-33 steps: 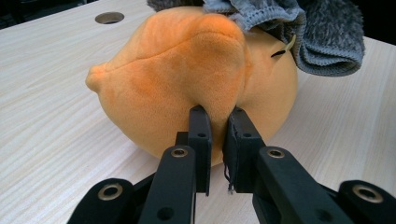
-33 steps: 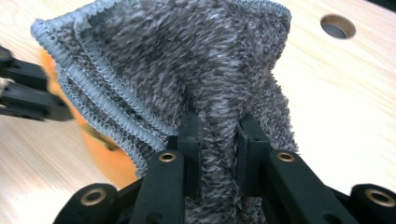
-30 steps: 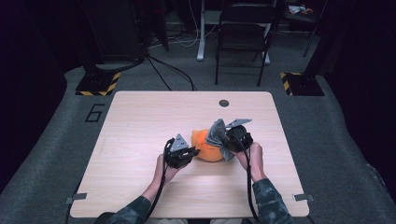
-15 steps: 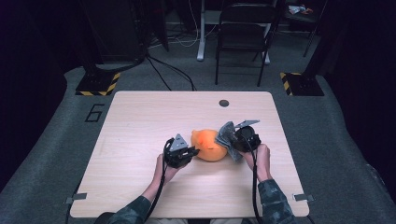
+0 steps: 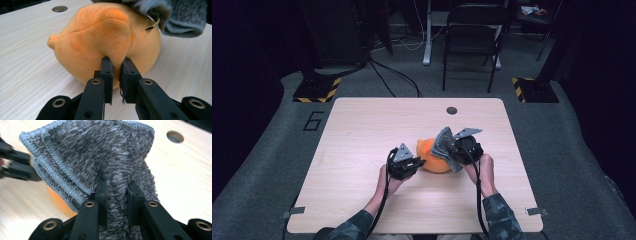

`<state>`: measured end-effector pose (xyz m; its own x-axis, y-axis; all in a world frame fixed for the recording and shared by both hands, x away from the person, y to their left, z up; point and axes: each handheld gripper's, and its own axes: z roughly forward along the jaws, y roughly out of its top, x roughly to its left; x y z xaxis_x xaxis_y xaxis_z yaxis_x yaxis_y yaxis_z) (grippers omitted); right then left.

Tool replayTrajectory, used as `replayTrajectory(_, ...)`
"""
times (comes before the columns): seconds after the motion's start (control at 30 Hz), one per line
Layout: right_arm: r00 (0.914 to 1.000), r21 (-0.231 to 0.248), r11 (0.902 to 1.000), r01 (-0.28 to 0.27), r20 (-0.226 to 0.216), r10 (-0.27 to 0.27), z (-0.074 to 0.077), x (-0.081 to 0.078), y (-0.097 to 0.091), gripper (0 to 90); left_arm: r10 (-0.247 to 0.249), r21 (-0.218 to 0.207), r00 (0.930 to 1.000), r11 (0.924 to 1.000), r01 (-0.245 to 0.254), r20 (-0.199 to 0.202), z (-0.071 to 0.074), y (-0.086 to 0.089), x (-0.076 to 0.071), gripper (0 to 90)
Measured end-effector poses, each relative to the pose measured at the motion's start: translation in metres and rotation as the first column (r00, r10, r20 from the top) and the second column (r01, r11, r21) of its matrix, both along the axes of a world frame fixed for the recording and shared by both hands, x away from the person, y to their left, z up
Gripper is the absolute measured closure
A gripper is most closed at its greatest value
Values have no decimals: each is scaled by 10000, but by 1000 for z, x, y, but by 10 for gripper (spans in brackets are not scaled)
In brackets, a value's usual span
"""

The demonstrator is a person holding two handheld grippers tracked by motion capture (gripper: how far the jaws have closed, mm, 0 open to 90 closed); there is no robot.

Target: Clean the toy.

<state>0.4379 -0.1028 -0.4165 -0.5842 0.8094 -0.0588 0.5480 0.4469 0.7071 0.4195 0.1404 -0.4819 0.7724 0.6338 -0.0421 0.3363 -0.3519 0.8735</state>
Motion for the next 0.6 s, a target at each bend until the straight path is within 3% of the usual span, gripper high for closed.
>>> replayTrajectory(0.23, 9996, 2, 10000, 66, -288, -66, -11, 8, -1, 748, -63, 65, 10000, 10000, 62, 10, 0, 0, 0, 790)
replayTrajectory(0.33, 9994, -28, 9999, 101, -330, -102, -12, 10, -1, 748, 84, 237, 9998, 9997, -89, 197, -1, -1, 1, 641)
replayTrajectory(0.43, 9993, 30, 9999, 165, -334, -164, -13, 13, -2, 748, 275, 699, 9985, 9971, -308, 481, -2, -4, 1, 464)
replayTrajectory(0.5, 9992, 30, 9999, 114, -374, -113, -13, 15, -3, 748, 423, 962, 9972, 9942, -482, 619, -6, -6, 1, 406)
replayTrajectory(0.6, 9991, 43, 9999, 99, -409, -98, -13, 15, -3, 748, 443, 1009, 9950, 9935, -533, 897, -11, -8, 1, 375)
